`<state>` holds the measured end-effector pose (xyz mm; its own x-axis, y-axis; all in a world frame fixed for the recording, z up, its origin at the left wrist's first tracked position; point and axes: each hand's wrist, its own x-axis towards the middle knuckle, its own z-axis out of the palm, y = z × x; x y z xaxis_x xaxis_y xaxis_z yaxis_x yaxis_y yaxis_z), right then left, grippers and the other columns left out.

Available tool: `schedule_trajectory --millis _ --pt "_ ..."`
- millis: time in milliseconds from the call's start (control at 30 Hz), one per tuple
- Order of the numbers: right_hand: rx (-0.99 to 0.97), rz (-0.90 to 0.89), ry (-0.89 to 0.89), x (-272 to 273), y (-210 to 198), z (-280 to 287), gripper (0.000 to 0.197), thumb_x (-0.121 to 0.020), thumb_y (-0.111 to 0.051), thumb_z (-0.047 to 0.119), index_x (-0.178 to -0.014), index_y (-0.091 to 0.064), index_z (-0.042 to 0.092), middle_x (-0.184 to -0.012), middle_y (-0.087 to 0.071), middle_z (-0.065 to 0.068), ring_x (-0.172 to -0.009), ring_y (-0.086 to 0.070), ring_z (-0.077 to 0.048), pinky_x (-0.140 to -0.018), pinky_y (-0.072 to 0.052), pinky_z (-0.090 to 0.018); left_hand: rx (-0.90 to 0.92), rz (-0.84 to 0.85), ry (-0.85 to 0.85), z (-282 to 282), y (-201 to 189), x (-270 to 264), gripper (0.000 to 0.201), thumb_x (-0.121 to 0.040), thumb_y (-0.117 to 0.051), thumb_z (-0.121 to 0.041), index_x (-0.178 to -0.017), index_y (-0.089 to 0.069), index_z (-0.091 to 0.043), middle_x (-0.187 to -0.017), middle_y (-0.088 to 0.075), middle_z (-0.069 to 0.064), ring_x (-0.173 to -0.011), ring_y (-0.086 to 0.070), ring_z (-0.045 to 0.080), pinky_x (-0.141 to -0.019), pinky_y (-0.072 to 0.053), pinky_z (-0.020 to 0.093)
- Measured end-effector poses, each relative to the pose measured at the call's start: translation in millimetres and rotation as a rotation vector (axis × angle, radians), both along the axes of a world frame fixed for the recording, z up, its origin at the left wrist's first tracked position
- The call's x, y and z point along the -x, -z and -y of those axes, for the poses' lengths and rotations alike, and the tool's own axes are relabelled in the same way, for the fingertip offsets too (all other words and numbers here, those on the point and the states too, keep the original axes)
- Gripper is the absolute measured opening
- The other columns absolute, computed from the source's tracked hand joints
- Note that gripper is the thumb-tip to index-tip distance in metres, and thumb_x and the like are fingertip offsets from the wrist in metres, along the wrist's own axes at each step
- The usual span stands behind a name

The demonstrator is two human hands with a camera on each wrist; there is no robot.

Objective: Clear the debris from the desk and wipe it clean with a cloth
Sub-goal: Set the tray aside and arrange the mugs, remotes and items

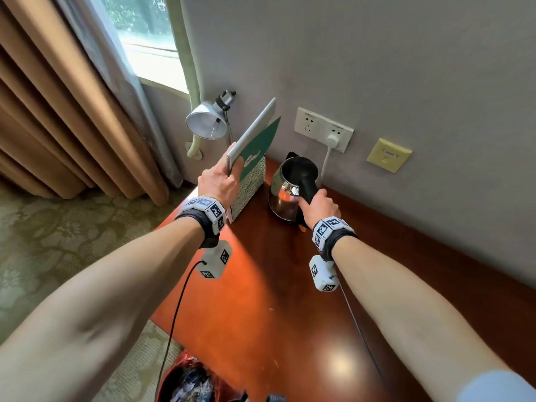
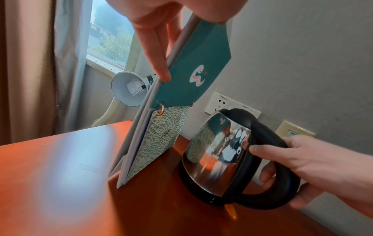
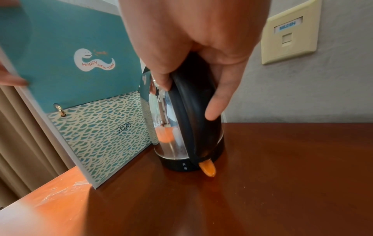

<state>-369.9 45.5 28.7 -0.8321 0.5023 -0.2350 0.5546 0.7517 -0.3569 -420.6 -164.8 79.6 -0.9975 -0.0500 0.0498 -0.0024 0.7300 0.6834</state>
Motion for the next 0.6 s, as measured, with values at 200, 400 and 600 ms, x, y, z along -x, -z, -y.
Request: schedule_trajectory --millis 200,400,600 --pt "0.008 -0.005 0.002 11 2 -2 0.051 -0.095 -0.052 0.052 -0.119 -0.046 0.007 -0.115 -0.064 -0.017 -0.106 -0.061 -0.038 -0.084 -0.05 -0.043 0.008 0.016 0.015 -9 -3 11 0.045 -0.098 -0.037 -0.056 -0.139 -0.047 -0.042 -0.099 -0.066 0.022 -0.093 -0.061 0.042 -0.087 -0.05 0.042" --pt "-0.002 0.004 -0.003 17 0 -7 0.055 -0.094 -0.052 0.055 -0.123 -0.046 0.008 -0.116 -0.063 -0.016 -0.106 -0.062 -0.036 -0.081 -0.049 -0.041 -0.004 0.01 0.045 -8 -3 19 0.051 -0.097 -0.038 -0.056 -0.146 -0.03 -0.046 -0.108 -0.067 0.02 -0.098 -0.062 0.042 -0.092 -0.049 0.043" --pt "-0.038 -0.048 -0.009 22 -11 -7 0.062 -0.09 -0.058 0.054 -0.127 -0.04 0.008 -0.125 -0.057 -0.017 -0.11 -0.059 -0.039 -0.083 -0.046 -0.04 -0.046 0.026 0.059 6 3 28 0.051 -0.096 -0.042 -0.054 -0.142 -0.036 -0.033 -0.105 -0.066 0.019 -0.093 -0.063 0.041 -0.083 -0.05 0.041"
